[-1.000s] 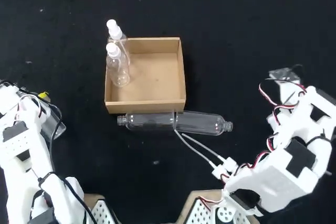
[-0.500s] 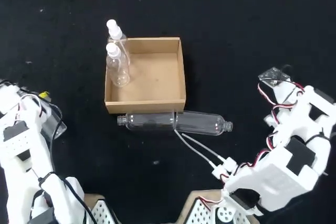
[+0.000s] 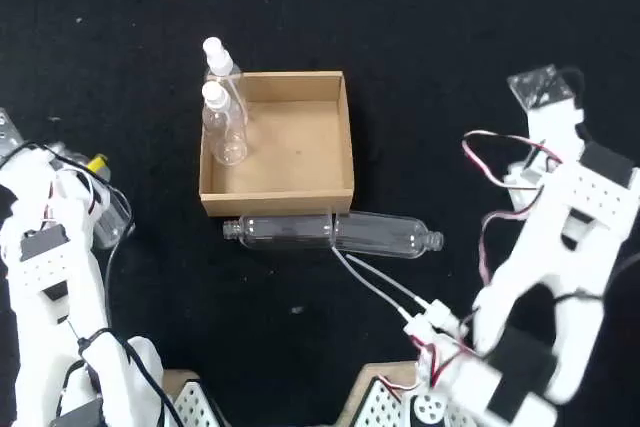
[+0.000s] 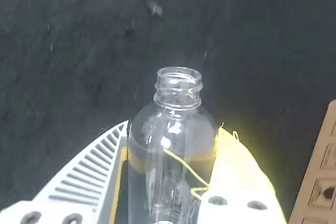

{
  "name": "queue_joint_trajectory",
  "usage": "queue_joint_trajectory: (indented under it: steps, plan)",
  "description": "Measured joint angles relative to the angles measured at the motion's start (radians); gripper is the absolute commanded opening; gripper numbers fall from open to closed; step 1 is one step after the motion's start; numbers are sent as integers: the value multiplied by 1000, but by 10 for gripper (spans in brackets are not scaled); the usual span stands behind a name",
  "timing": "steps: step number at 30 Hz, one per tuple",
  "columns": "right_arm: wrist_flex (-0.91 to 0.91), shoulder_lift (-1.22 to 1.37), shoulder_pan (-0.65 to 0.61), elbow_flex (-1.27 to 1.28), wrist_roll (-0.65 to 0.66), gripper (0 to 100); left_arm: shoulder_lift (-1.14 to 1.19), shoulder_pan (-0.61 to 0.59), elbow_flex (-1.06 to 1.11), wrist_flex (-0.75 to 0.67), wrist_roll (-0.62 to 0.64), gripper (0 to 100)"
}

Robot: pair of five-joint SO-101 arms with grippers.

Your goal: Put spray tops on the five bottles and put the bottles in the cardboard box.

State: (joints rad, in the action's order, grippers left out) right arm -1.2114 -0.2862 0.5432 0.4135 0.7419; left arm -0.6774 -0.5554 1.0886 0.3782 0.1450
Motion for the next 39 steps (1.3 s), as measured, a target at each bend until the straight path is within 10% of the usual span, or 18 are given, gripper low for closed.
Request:
queue_joint_trajectory:
  steps: [15, 28, 39]
  plan:
    - [-170, -500, -473, -6, -359, 11, 0, 8, 279, -569, 0, 36]
    - [-170, -595, -776, -216, -597, 11, -2, 11, 568, -1439, 0, 33]
    - [-43, -597, -1065, -379, -755, 13, -6, 46, 569, -1499, 0, 33]
